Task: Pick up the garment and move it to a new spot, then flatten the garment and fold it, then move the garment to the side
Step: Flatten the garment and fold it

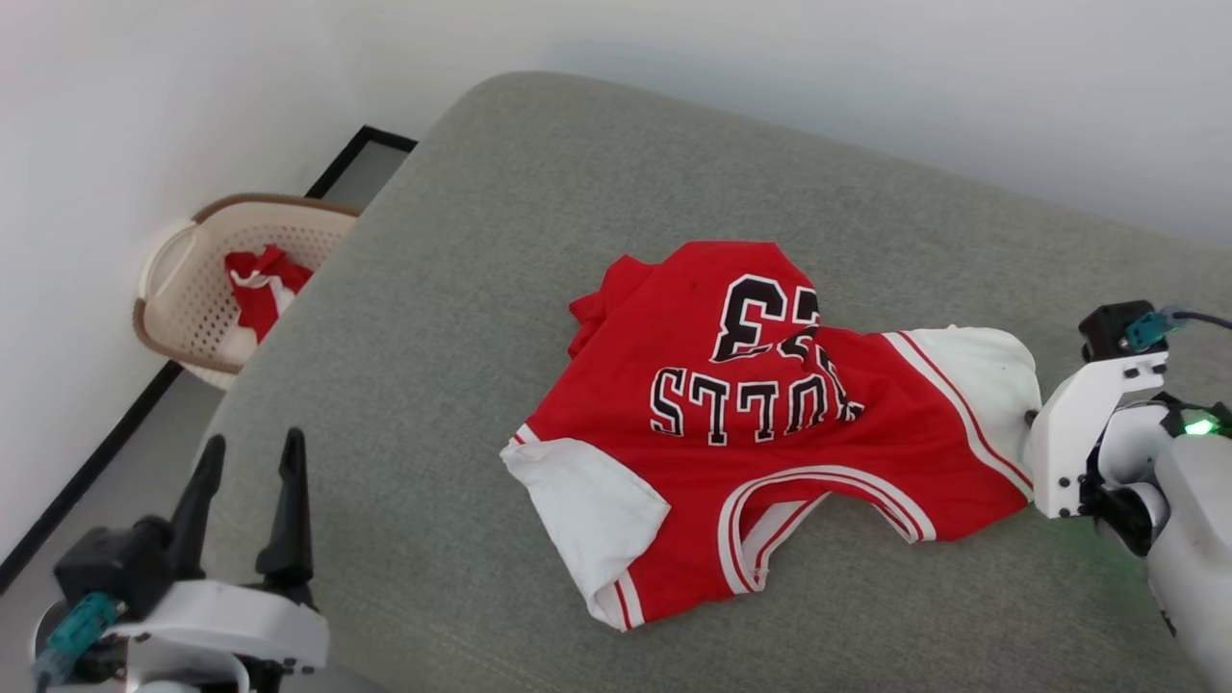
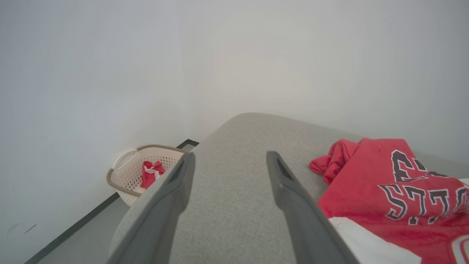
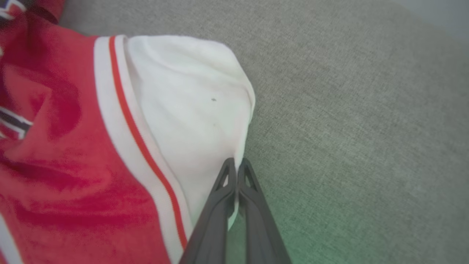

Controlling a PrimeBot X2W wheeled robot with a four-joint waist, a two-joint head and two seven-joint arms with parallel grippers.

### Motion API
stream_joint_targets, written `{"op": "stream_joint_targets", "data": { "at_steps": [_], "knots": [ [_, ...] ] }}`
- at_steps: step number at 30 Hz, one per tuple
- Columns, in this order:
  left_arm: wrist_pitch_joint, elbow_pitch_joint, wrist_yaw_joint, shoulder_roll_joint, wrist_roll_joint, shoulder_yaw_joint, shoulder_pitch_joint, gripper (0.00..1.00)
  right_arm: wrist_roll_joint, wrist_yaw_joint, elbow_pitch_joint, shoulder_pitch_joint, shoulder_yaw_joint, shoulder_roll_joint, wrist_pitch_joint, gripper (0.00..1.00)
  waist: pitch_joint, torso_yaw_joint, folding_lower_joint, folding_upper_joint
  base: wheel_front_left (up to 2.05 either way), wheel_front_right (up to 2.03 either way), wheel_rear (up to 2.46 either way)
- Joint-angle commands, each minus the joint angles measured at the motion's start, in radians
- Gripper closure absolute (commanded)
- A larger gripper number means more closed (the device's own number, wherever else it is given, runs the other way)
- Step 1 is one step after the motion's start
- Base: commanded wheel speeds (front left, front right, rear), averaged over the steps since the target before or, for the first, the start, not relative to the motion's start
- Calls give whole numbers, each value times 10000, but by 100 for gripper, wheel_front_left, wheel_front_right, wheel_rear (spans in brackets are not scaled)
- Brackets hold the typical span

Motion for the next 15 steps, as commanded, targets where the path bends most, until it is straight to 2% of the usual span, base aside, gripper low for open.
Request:
{"op": "stream_joint_targets", "data": {
  "at_steps": [1,6,15],
  "knots": [
    [-41,64,-101,-43,125,123,188,0,86,-18,110,-129,96,-83,-107,100,-88,-114,0,0,0,0,0],
    [-41,57,-251,-208,385,493,467,0,417,-18,236,-136,383,-452,-280,100,-368,-440,0,0,0,0,0],
    [-42,32,-389,-31,698,731,947,0,1245,-18,-85,617,736,-1282,-288,100,-893,-1220,0,0,0,0,0]
  ]
}}
